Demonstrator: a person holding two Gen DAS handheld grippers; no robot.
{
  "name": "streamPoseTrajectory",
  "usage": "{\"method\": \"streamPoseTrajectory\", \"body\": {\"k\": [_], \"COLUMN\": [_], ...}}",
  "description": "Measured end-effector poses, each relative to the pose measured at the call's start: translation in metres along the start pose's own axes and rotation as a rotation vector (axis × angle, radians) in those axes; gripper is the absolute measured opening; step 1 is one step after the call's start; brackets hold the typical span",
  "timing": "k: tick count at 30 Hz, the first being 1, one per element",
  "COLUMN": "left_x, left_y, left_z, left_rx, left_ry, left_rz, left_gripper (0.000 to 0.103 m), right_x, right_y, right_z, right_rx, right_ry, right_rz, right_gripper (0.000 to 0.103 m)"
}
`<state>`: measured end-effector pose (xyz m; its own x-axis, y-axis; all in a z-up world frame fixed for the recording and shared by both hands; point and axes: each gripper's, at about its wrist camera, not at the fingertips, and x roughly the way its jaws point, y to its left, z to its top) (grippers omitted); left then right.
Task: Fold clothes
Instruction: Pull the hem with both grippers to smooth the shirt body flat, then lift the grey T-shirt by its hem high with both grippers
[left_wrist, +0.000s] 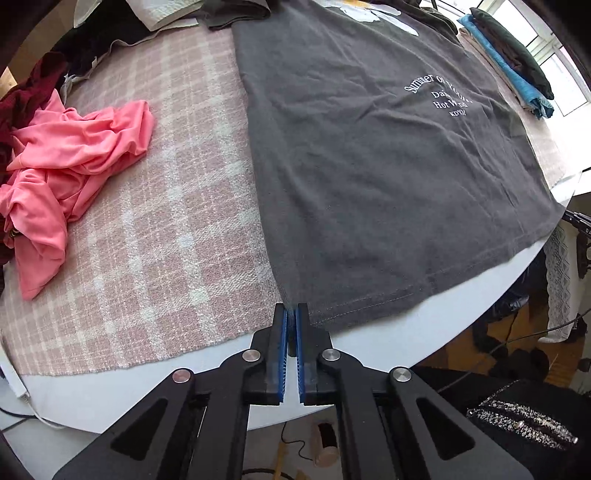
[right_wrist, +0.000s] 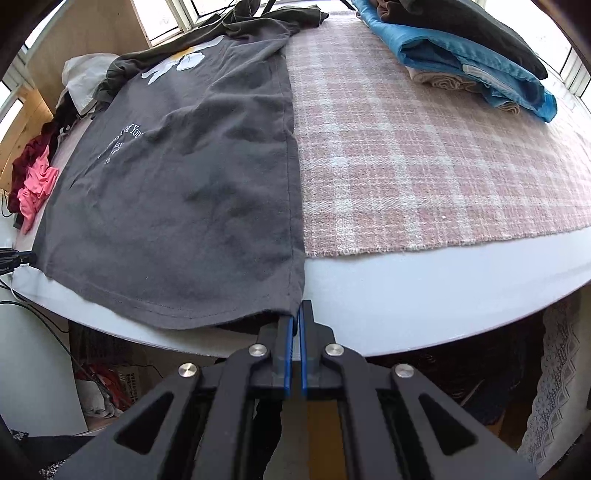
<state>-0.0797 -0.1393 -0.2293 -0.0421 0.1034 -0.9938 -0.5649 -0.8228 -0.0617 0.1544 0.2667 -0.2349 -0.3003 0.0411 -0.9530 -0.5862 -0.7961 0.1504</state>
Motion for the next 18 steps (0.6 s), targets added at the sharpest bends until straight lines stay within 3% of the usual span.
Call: {"method": "streamPoseTrajectory", "body": {"k": [6, 9, 13, 18], "left_x": [-0.016, -0.015, -0.014, -0.019], "left_y": [-0.001, -0.013, -0.028, -0.045], "left_z": [-0.01, -0.014, -0.017, -0.022], "left_rx": [-0.037, -0.012, 0.002, 0.018], "left_ry": [-0.002, 0.014, 0.031, 0.038], "left_rz": [-0.005, 0.009, 0.014, 0.015], "left_gripper": [0.003, 0.003, 0.003, 0.003], "right_x": [-0.004, -0.022, -0.024, -0.004], "right_y": [-0.01, -0.027, -0.035, -0.014], "right_z": [-0.027, -0.032, -0.018, -0.004], "right_rx": [-0.046, 0.034, 0.119, 0.029], "right_ry": [0.075, 0.05, 0.006, 0.036], "right_rz": [-0.057, 0.014, 0.072, 0.041], "right_gripper": [0.005, 0.005, 0.026, 0.028]}}
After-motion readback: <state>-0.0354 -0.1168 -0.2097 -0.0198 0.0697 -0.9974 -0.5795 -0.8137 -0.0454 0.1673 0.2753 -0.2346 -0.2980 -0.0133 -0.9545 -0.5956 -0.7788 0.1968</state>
